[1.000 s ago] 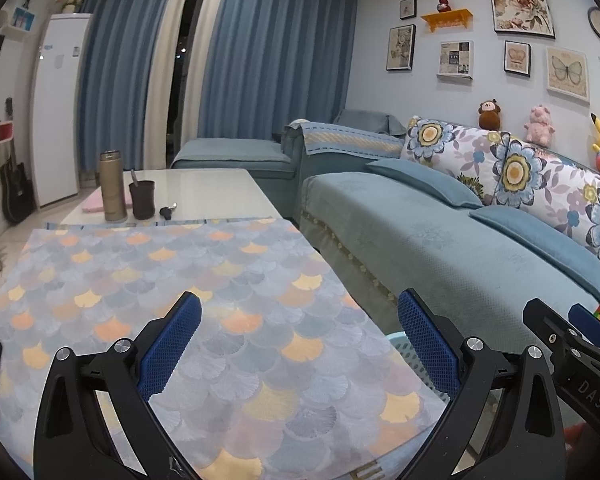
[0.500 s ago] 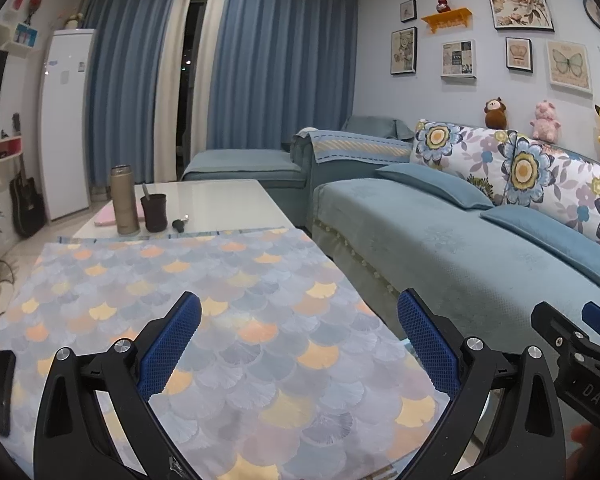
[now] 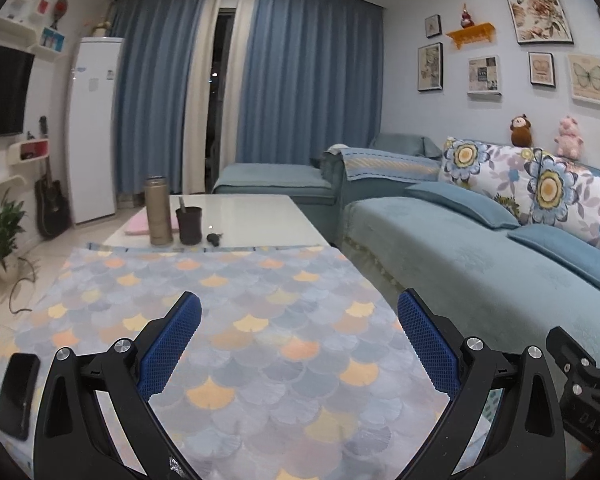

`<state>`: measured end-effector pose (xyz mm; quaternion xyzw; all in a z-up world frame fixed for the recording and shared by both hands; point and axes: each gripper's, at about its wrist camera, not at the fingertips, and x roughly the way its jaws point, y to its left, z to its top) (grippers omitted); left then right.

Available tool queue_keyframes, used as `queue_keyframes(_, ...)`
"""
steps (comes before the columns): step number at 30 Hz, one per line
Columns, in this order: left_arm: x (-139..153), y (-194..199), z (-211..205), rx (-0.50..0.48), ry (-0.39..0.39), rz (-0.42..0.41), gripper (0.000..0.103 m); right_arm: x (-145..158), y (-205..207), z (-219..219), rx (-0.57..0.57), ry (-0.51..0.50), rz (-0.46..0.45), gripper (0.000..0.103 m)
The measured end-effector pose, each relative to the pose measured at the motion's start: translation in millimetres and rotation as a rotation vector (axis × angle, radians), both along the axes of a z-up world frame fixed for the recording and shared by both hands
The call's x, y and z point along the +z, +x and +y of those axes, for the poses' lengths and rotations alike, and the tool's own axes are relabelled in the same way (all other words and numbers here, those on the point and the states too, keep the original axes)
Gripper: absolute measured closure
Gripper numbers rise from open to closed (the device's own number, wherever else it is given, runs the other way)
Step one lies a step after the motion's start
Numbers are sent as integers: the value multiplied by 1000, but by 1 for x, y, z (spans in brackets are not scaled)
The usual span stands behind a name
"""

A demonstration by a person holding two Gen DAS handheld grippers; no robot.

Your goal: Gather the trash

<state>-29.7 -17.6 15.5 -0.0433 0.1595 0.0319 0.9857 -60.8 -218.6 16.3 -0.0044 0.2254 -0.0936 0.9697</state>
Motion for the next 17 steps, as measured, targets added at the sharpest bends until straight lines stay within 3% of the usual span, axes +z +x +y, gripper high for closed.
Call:
queue_keyframes(7,1,0,7,19,26,-4,8,0,4,10,20,-2,15,10)
queue_keyframes(17,-3,7,24,12,-19,30,8,-4,8,5,29,76,37,10)
